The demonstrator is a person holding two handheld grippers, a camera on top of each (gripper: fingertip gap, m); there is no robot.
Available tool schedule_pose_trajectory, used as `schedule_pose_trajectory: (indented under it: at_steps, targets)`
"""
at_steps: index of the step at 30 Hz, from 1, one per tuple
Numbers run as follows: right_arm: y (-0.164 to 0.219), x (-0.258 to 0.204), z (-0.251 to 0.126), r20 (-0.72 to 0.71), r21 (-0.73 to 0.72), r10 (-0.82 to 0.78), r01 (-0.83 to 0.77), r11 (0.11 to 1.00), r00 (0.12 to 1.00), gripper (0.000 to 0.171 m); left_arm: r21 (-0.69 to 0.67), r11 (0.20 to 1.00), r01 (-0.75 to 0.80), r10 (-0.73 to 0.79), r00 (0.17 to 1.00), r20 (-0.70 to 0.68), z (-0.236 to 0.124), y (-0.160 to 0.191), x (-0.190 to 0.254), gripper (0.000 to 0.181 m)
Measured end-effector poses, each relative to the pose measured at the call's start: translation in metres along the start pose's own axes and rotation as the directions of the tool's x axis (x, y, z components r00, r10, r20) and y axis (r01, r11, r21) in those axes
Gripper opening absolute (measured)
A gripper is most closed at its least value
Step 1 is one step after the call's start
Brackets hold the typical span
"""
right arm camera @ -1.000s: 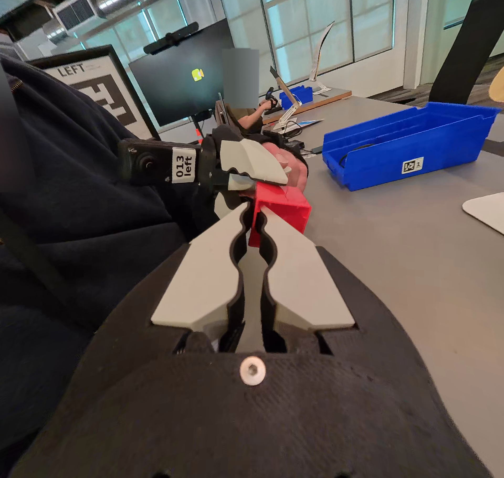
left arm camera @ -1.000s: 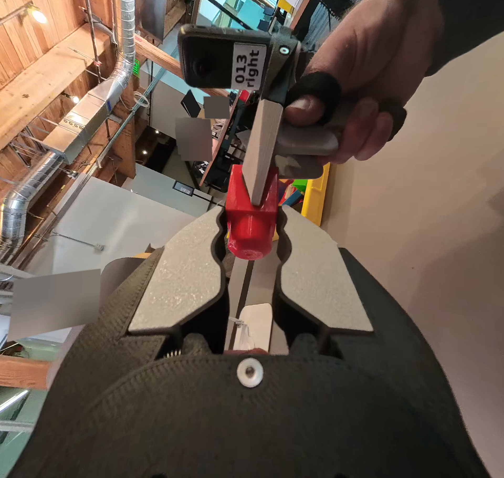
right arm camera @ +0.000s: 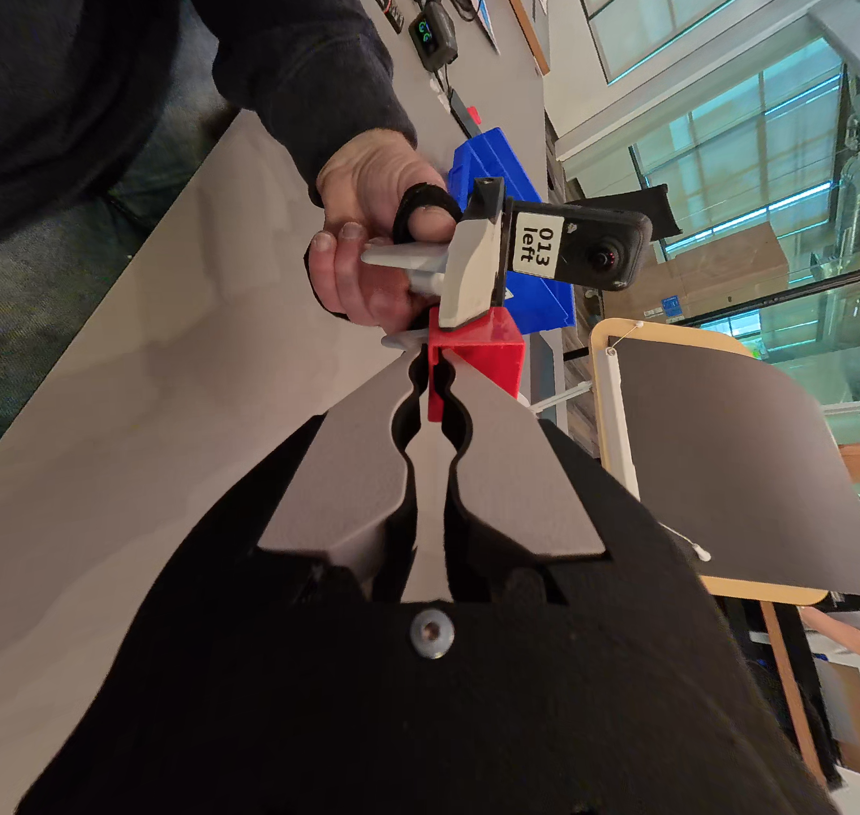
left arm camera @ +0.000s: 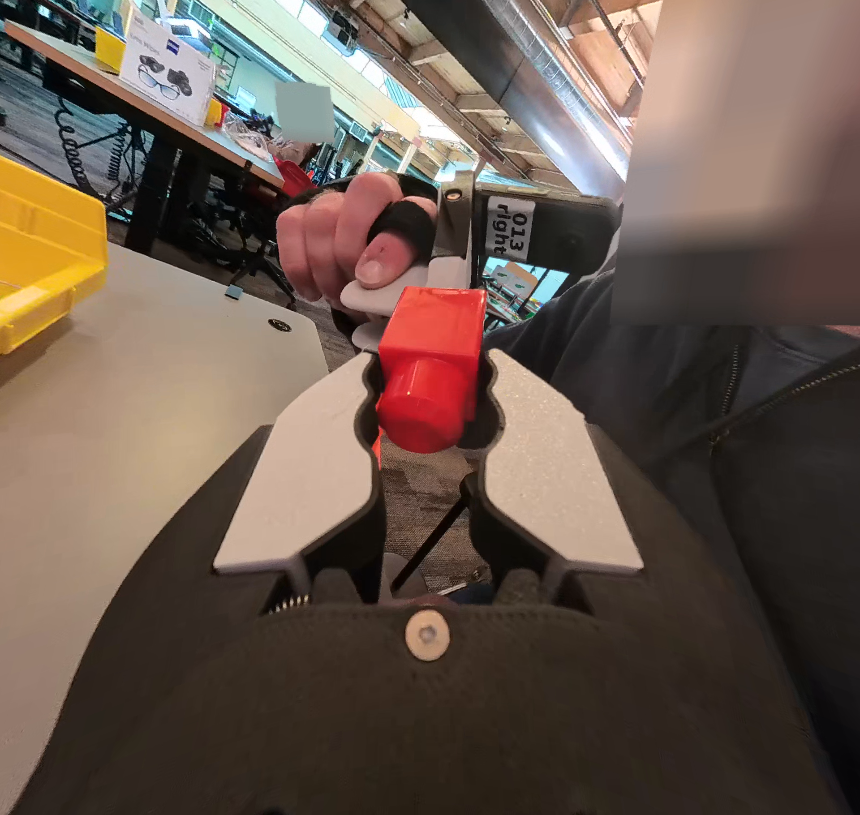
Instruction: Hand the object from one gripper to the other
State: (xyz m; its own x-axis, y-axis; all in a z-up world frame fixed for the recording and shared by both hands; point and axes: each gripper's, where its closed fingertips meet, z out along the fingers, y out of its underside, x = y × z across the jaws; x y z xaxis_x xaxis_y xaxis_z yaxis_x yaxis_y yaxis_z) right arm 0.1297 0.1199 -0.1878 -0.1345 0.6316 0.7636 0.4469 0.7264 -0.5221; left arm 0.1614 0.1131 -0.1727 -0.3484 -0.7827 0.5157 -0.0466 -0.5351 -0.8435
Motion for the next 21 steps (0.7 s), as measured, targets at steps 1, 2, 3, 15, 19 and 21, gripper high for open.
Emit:
schedule_pose_trajectory:
  at_steps: [1,2,3,15,19,21]
  targets:
    - [0.001,0.001,0.0,-0.005,0.001,0.007,-0.007,1.0,1.0,0.007,0.004,1.0,-0.006,0.006,1.0,0.003,0.0,0.0,0.0,0.039]
    - [0.003,0.002,0.001,-0.011,-0.006,0.011,-0.011,1.0,1.0,0.01,0.01,1.0,-0.021,0.021,1.0,0.02,-0.001,-0.001,-0.001,0.037]
    - [0.005,0.001,0.001,-0.008,-0.014,0.017,-0.017,1.0,1.0,0.013,0.008,0.999,-0.036,0.036,0.999,0.04,-0.002,-0.001,-0.003,0.036]
    - [0.016,0.005,-0.017,0.059,0.087,0.51,-0.513,0.854,0.858,0.041,-0.395,0.723,-0.567,0.691,0.585,0.424,-0.034,-0.021,-0.032,0.037]
    - [0.018,0.023,-0.025,0.168,0.227,0.774,-0.788,0.573,0.611,0.038,-0.633,0.426,-0.647,0.898,0.218,0.382,-0.039,-0.027,-0.037,0.036]
    - [0.019,0.024,-0.025,0.246,0.239,0.831,-0.862,0.446,0.498,0.044,-0.696,0.31,-0.647,0.937,0.085,0.339,-0.039,-0.028,-0.037,0.036]
